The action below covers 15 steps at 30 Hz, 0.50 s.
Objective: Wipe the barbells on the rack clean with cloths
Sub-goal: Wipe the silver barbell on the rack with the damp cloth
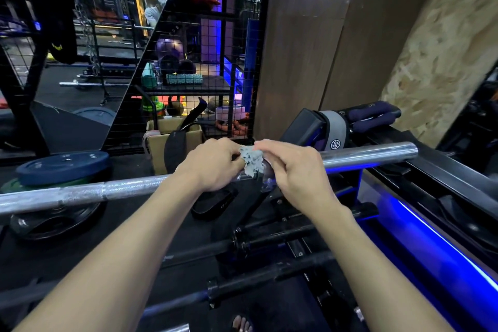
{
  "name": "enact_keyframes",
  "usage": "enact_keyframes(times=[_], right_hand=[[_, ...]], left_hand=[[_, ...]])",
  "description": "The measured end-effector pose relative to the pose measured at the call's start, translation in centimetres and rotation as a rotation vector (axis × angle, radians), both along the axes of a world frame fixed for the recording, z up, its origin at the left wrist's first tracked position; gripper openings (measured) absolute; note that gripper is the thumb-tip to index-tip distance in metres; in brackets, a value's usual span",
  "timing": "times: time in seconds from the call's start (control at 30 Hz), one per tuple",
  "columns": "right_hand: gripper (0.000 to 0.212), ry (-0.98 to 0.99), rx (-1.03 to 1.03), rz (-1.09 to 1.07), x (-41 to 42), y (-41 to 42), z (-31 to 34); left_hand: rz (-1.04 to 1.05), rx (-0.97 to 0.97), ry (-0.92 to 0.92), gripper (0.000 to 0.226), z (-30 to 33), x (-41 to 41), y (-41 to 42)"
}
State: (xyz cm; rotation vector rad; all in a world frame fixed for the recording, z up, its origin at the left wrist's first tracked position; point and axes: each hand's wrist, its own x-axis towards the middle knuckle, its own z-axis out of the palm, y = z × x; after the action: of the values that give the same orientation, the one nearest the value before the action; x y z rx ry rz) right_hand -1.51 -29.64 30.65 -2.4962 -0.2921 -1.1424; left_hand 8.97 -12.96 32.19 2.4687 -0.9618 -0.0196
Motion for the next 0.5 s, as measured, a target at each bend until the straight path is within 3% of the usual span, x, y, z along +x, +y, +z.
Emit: enact_keyframes(times=[0.13,0.27,0.37,0.5], right_hand=[[0.034,-0.097,0.016,-0.002,-2.8,0.8,-3.2],[0.032,-0.050,0.000,0.084,-5.4,0.4,-4.9],[0.035,-0.013,0.103,0.104,-6.1,0.0,-3.5],[0.033,-0.090,0.277,-0.045,-5.1,-0.6,0.8]], left_hand=[[-0.019,-0.015,-0.027,0.028,-0.3,0.2,0.0],[-0.010,-0.034,-0.038,0.029,-0.4,0.3,-0.1],[-0.003,-0.016,-0.064,0.029,-0.4,0.1,-0.1],[-0.016,-0.067,-0.145,0.030,-0.7,-0.3,0.0]])
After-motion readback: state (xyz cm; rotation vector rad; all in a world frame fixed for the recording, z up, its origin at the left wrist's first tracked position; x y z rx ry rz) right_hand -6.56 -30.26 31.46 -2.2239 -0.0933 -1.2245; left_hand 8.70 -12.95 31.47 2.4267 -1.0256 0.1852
